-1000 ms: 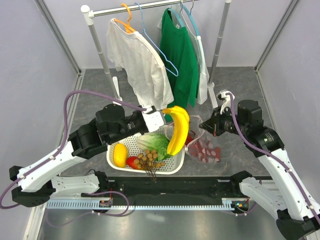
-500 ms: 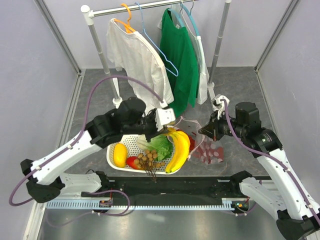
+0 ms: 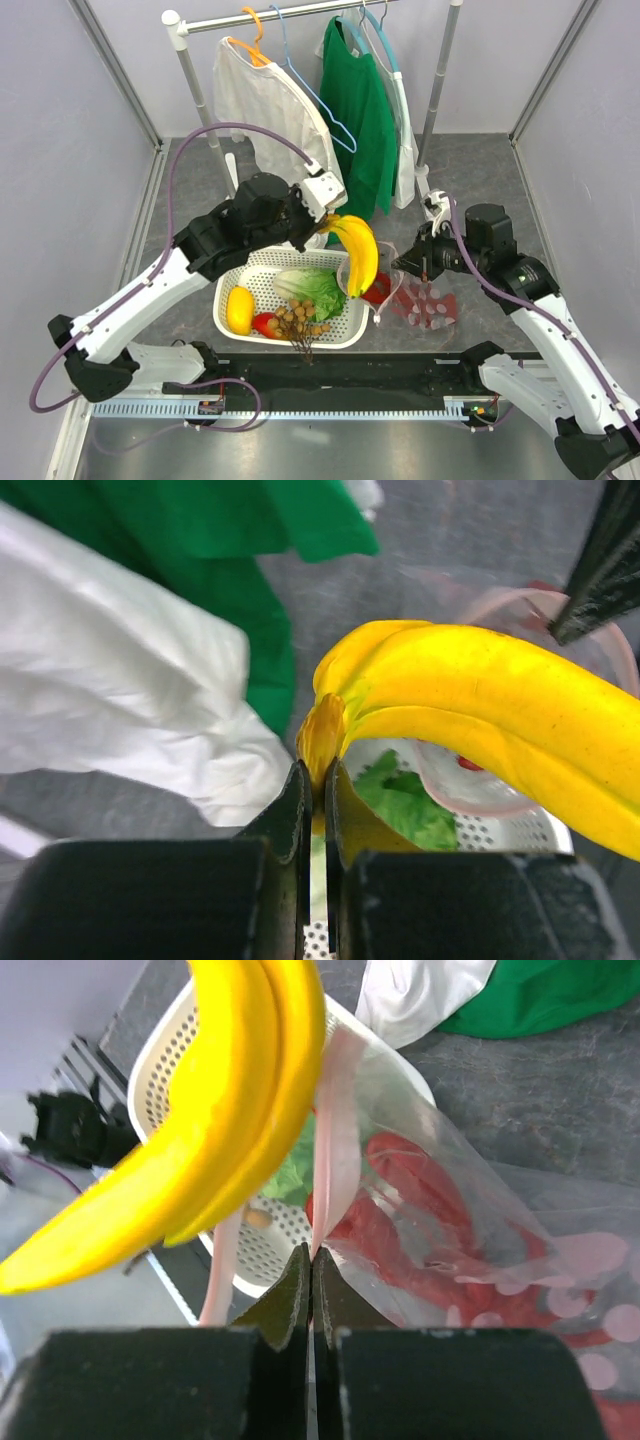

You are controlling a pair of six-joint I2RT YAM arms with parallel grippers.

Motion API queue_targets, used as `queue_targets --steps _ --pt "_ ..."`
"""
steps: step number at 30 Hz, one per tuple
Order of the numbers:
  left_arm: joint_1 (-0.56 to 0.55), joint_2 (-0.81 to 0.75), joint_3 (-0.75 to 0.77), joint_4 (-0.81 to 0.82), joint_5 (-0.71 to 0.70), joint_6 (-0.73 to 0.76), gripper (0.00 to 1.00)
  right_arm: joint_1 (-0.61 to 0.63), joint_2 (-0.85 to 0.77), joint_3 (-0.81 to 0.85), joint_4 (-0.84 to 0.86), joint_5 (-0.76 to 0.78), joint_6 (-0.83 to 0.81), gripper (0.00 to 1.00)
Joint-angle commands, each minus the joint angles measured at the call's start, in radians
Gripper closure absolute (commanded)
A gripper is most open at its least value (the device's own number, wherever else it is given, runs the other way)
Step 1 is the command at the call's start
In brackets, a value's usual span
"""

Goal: Place the food in the zip-top bag and seal the zipper
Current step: Place the fake fruit in the zipper food storage bag.

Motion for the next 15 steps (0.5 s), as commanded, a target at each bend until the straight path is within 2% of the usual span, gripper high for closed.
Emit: queue_targets --steps 1,4,6,9,10,13,15 --pt "-0.031 -0.088 -0.032 0.185 -0.341 0.008 0.98 0.004 0.036 0.001 0.103 0.047 0.236 1.0" --pt "-0.035 -0.091 -0.038 0.217 -0.55 0.04 0.98 0.004 0.078 0.008 0.142 0.081 0.364 1.0" --pt "-0.061 -0.101 -0.042 0.236 -0.616 0.077 0.98 0.004 0.105 0.009 0.169 0.101 0.448 1.0" --pt "-0.164 -0.122 -0.119 0.393 -0.782 0.225 0.98 0.006 0.134 -0.002 0.209 0.108 0.519 1.0" --pt "-0.185 -0.13 -0.177 0.493 -0.843 0.259 0.98 0.006 0.144 -0.003 0.215 0.11 0.56 1.0" --pt "-0.228 -0.139 -0.269 0.682 -0.915 0.38 0.98 0.009 0.194 0.012 0.229 0.089 0.599 1.0" --pt "-0.244 -0.134 -0.3 0.73 -0.936 0.401 0.98 0.009 0.211 0.035 0.219 0.088 0.602 1.0"
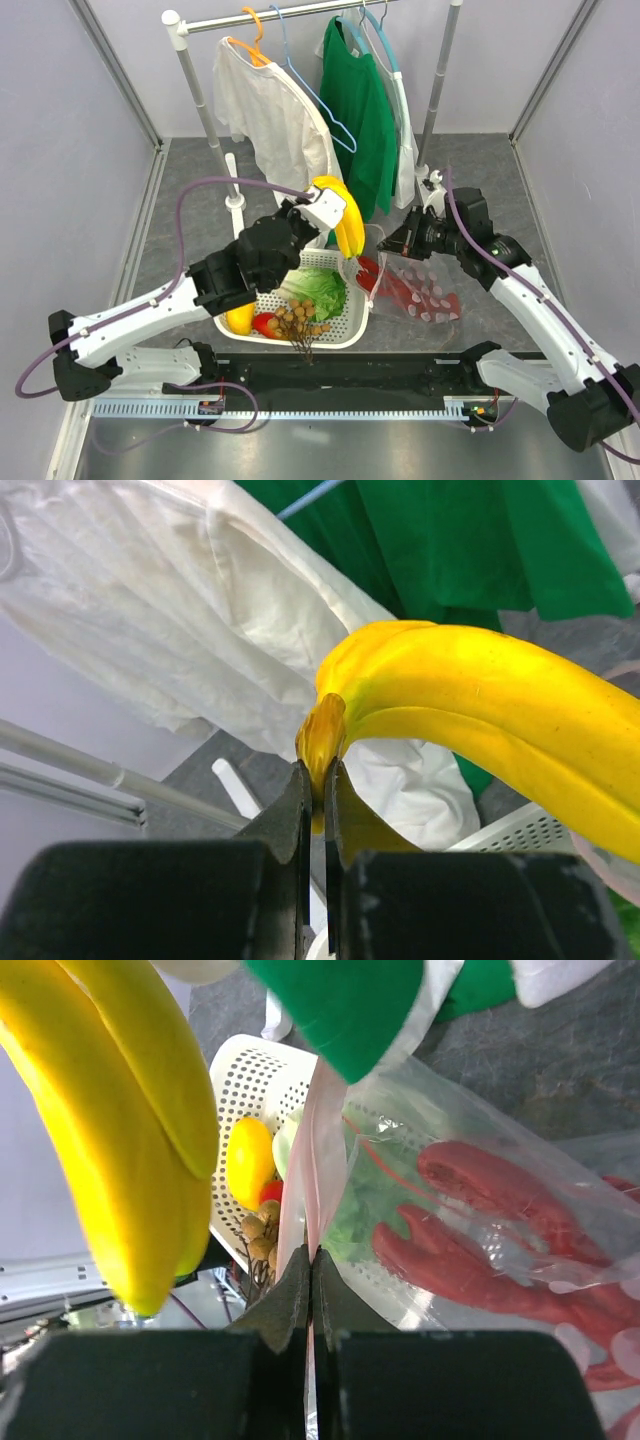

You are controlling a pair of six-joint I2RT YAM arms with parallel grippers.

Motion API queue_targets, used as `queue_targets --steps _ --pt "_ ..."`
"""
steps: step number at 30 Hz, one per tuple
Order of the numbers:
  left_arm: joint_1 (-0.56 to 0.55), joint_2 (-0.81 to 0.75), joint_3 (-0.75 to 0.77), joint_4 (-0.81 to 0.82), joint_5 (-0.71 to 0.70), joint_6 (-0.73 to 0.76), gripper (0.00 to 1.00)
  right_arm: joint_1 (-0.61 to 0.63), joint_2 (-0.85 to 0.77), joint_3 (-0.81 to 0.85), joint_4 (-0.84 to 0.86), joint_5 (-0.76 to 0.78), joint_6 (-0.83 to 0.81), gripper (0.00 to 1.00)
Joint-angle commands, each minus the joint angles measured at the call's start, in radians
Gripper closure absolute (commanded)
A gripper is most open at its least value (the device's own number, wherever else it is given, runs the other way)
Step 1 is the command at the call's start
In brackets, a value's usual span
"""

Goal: Place the food in the zip-top bag and seal the zipper
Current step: Place the fake fruit in the zipper food storage bag.

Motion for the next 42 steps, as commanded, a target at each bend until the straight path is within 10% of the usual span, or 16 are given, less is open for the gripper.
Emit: queue_targets --steps 1,7,14,28,42 --pt "-0.037 -0.002 -0.059 0.307 -0.198 0.175 0.98 0.005 0.038 0.047 0.042 0.001 0.095 1.0" --pt "-0.149 0.084 -0.14 0.641 -0.255 0.425 0.98 0.005 0.035 0.051 0.002 0.008 0.127 1.0" --pt "-0.222 0.187 -0.124 0.629 -0.327 0.408 0.98 0.005 0.035 0.095 -0.038 0.065 0.139 1.0" --pt "-0.221 0.284 -0.024 0.37 -0.367 0.189 0.98 -0.018 -0.019 0.138 -0.147 0.183 0.194 1.0" --pt "-0.397 0.391 0.206 -0.222 -0.274 -0.311 0.98 -0.018 -0.021 0.133 -0.131 0.255 0.254 1.0"
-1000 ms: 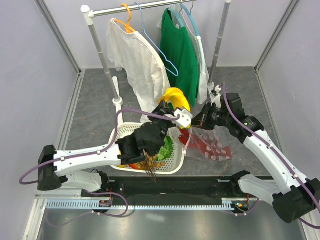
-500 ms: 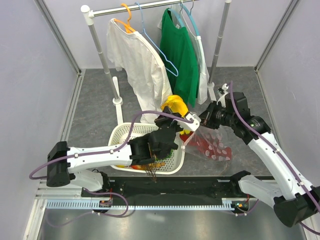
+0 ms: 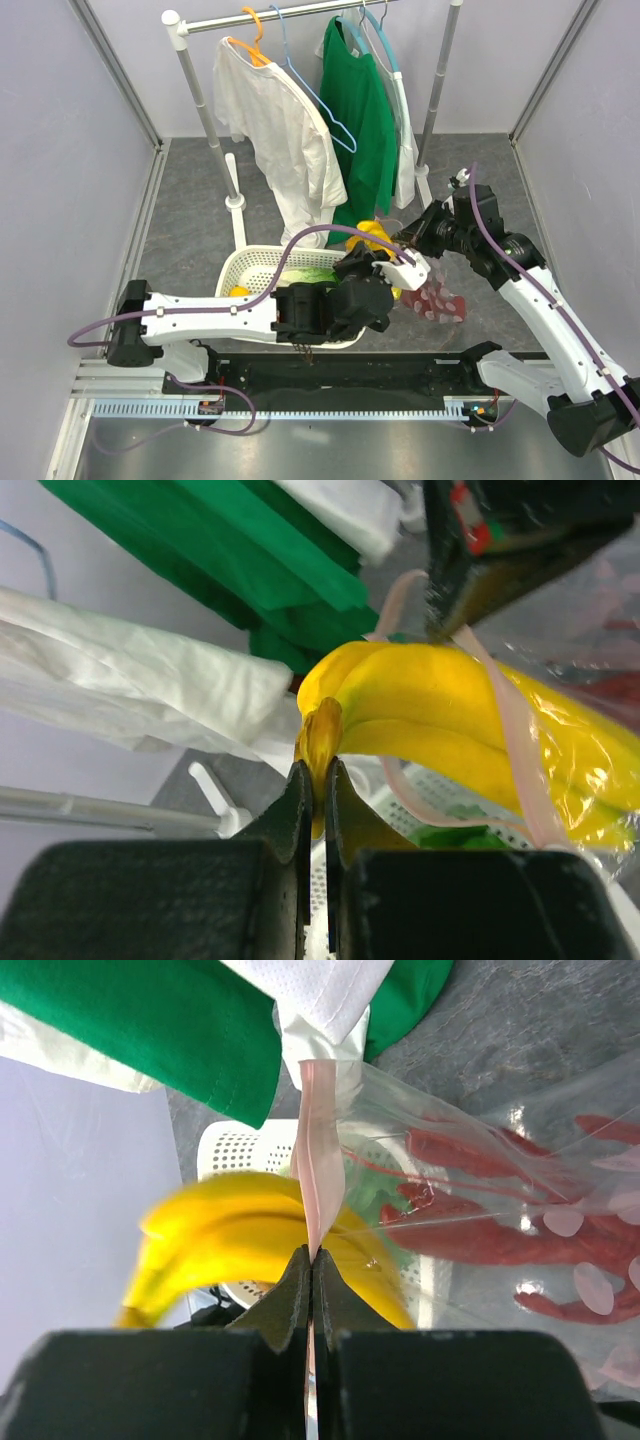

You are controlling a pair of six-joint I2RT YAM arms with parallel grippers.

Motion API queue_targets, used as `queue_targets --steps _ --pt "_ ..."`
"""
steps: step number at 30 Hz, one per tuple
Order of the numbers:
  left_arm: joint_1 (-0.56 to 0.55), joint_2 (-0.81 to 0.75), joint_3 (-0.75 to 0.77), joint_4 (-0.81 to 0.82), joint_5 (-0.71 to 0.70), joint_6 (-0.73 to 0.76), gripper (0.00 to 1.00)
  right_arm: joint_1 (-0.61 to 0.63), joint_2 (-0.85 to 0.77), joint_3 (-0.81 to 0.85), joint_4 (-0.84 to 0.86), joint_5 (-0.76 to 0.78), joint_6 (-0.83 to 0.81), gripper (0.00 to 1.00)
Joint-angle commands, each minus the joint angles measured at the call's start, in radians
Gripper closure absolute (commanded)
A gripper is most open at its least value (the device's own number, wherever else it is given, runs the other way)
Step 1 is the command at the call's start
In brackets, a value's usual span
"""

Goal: Place the food in the zip-top bag and seal the zipper
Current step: Place the fake fruit in the zipper food storage bag.

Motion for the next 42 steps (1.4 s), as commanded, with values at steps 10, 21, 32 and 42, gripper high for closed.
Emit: queue_targets --steps 10,21,32,42 --pt "0.121 -0.083 -0.036 -0.095 0.391 -0.457 0.98 -0.002 -0.051 -0.04 0.15 -0.231 -0.1 1.0" --pt "0.155 -0.225 -0.246 0.175 0.66 -0.245 0.31 -0.002 -0.108 -0.049 0.175 -0.39 -0.245 1.0" --pt "0.312 -0.569 -0.283 -0.174 1.149 -0.01 0.04 -0.002 -0.131 0.003 0.132 -0.406 -0.354 1.0" --pt "0.439 -0.536 -0.366 -0.256 1.508 0.434 0.22 -0.002 -0.14 0.055 0.088 -0.47 -0.453 1.0"
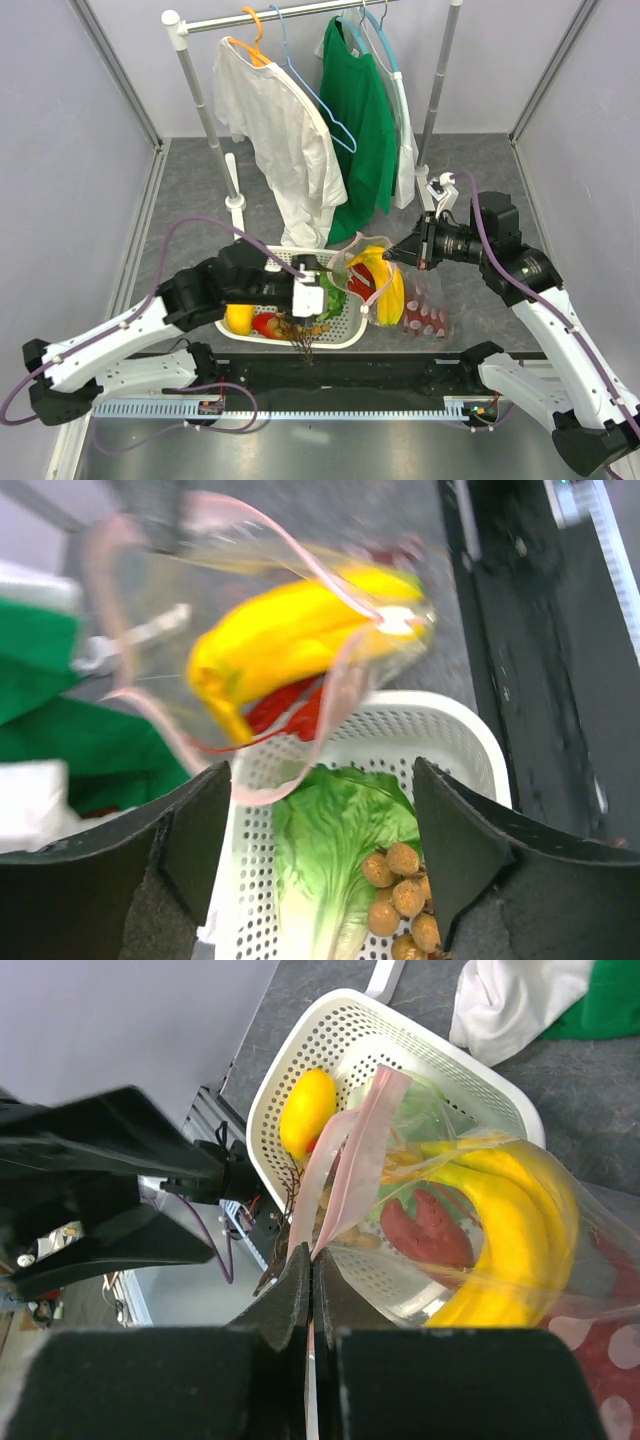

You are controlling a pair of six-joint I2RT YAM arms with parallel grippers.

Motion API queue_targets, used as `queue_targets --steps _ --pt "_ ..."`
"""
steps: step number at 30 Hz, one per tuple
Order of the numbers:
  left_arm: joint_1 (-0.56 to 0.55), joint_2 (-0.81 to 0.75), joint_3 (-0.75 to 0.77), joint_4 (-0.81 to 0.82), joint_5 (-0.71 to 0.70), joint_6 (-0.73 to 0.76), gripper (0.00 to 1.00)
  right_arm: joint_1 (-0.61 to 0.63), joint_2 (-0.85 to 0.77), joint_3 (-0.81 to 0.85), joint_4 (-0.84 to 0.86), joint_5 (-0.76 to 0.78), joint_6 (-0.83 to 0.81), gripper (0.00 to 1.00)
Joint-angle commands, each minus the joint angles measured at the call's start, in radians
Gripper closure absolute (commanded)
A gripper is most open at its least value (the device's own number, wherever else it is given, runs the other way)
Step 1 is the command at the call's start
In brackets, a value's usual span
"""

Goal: Place the food in the zip-top bag and seal the zipper
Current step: Place the fake fruit in the zipper food storage bag.

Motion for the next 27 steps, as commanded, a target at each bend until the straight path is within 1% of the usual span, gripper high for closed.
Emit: queue_targets --steps 1,2,5,6,8,9,11,12,14,15,16,17,18,19,21,24,27 --pt "0.02 0.081 -0.033 -0.018 0.167 0.264 0.23 -0.002 -0.025 0.077 0.016 -0.052 -0.063 1.0" --pt "0.023 0.092 -0.038 -0.012 0.183 0.314 0.24 -0.002 -0.025 0.083 0.013 -0.052 -0.071 1.0" --pt "0.026 0.129 -0.059 0.04 0.19 0.388 0.28 -0.002 -0.023 0.088 -0.001 -0.057 -0.079 1.0" --pt "0.028 0.139 -0.061 0.065 0.187 0.396 0.33 -0.004 -0.023 0.089 -0.007 -0.061 -0.085 1.0" --pt "0.026 0.178 -0.061 0.071 0.172 0.41 0.4 -0.002 -0.025 0.094 -0.013 -0.07 -0.091 1.0" --pt "0.028 0.187 -0.061 0.076 0.163 0.415 0.47 -0.002 -0.029 0.094 -0.016 -0.073 -0.1 1.0" --pt "0.029 0.207 -0.059 0.08 0.138 0.425 0.55 -0.002 -0.032 0.094 -0.03 -0.084 -0.109 1.0" --pt "0.029 0.21 -0.056 0.081 0.135 0.424 0.66 -0.002 -0.037 0.095 -0.036 -0.084 -0.121 1.0" --pt "0.029 0.211 -0.035 0.081 0.143 0.418 0.77 -0.002 -0.043 0.097 -0.054 -0.074 -0.14 1.0" --pt "0.028 0.208 -0.018 0.082 0.152 0.406 0.9 -0.002 -0.045 0.098 -0.064 -0.057 -0.148 1.0" --pt "0.028 0.205 0.031 0.097 0.164 0.361 0.96 -0.004 -0.045 0.1 -0.079 -0.04 -0.177 1.0" --pt "0.024 0.21 0.063 0.111 0.178 0.325 0.98 -0.002 -0.04 0.112 -0.123 0.019 -0.192 1.0" --pt "0.02 0.219 0.142 0.116 0.183 0.295 0.98 -0.002 -0.029 0.12 -0.146 0.047 -0.209 1.0" --pt "0.014 0.233 0.181 0.11 0.186 0.256 0.98 -0.004 -0.022 0.129 -0.166 0.07 -0.236 1.0" --pt "-0.012 0.282 0.273 0.091 0.175 0.24 0.98 -0.002 -0.008 0.155 -0.191 0.104 -0.258 1.0" --pt "-0.058 0.316 0.321 0.079 0.166 0.226 0.98 -0.002 0.004 0.201 -0.192 0.115 -0.276 1.0" --pt "-0.107 0.308 0.297 0.077 0.141 0.286 0.98 -0.002 0.008 0.252 -0.205 0.135 -0.303 1.0"
